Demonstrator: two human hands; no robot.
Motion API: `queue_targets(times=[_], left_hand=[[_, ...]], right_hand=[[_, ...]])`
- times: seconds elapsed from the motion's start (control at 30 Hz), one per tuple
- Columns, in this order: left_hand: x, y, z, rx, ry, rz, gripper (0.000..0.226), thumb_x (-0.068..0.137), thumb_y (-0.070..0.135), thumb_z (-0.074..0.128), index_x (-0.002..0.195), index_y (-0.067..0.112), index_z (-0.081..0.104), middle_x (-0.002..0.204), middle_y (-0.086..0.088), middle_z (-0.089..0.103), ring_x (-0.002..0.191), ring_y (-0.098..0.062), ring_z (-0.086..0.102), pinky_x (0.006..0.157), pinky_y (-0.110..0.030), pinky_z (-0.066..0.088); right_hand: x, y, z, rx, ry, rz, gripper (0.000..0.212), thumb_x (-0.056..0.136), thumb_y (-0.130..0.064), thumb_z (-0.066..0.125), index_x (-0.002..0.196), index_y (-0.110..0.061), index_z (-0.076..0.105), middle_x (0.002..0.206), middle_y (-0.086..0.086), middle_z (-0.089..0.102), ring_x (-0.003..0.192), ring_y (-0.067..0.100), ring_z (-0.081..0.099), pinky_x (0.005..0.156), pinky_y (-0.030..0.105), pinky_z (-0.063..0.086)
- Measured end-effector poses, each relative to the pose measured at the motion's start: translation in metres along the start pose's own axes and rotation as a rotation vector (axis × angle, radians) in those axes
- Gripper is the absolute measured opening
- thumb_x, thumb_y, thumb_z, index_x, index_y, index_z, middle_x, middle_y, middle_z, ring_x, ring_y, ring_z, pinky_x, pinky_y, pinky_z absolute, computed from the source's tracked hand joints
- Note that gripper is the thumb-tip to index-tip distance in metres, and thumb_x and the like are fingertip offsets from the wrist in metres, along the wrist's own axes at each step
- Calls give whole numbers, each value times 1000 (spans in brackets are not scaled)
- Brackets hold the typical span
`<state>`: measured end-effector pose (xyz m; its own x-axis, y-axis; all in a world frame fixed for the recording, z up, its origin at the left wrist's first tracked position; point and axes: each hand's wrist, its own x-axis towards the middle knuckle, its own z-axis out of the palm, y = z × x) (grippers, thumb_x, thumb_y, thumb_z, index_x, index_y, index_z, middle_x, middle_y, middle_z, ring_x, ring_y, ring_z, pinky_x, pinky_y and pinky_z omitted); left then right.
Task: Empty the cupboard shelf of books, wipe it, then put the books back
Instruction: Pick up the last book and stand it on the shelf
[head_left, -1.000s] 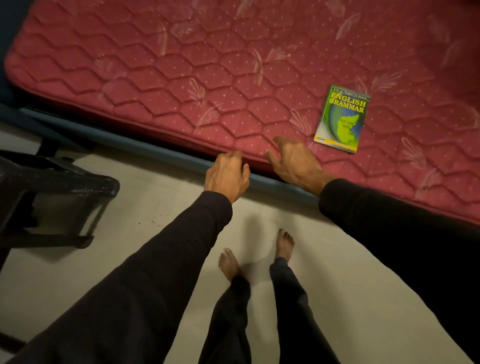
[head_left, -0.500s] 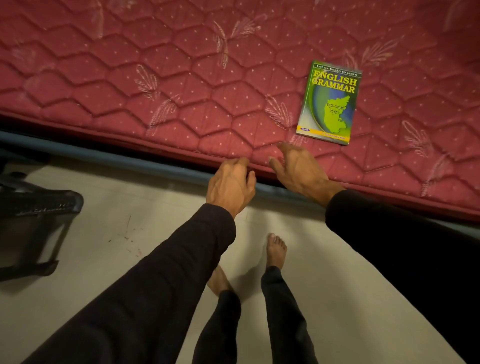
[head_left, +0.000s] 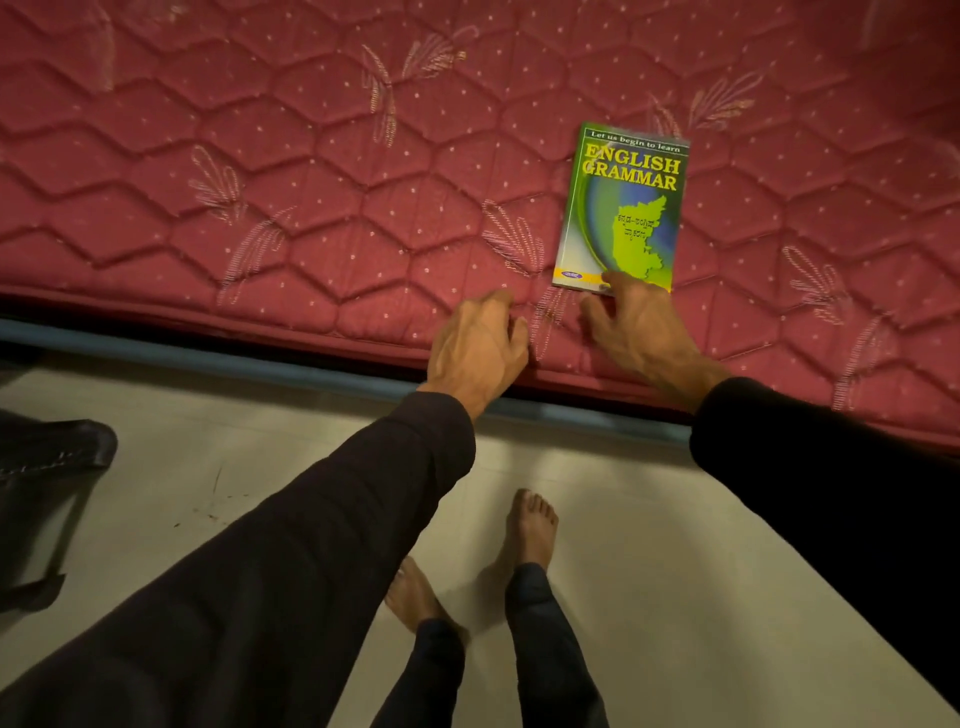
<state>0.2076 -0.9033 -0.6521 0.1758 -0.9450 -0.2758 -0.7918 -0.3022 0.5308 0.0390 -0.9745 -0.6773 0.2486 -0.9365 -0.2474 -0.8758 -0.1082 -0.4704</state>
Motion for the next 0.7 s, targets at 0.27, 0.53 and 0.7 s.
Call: queue_targets(times=[0.27,0.53,0.7], left_hand=[[47,14,37,-149,26,-26,28,92,28,53,112,12,64,102,-15,69,95,-37,61,78,-41,50],[94,29,63,-564,94,-242,29,88,21,63,114,7,65,111,-7,70,101,-22,65,94,-36,51],[107,30,72,-687,131,-269,30,89,12,62,118,4,65,106,-7,69,95,-19,65,93,-35,52]], right_hand=[[28,45,-10,11,135,66,31,96,-25,54,104,5,58,103,29,61,92,41,58,72,37,31],[59,46,1,238,191,329,52,90,-37,56,124,2,52,119,24,61,111,42,55,90,41,40],[87,56,7,315,250,427,91,54,-71,45,116,-6,62,114,14,66,108,33,61,96,46,47]])
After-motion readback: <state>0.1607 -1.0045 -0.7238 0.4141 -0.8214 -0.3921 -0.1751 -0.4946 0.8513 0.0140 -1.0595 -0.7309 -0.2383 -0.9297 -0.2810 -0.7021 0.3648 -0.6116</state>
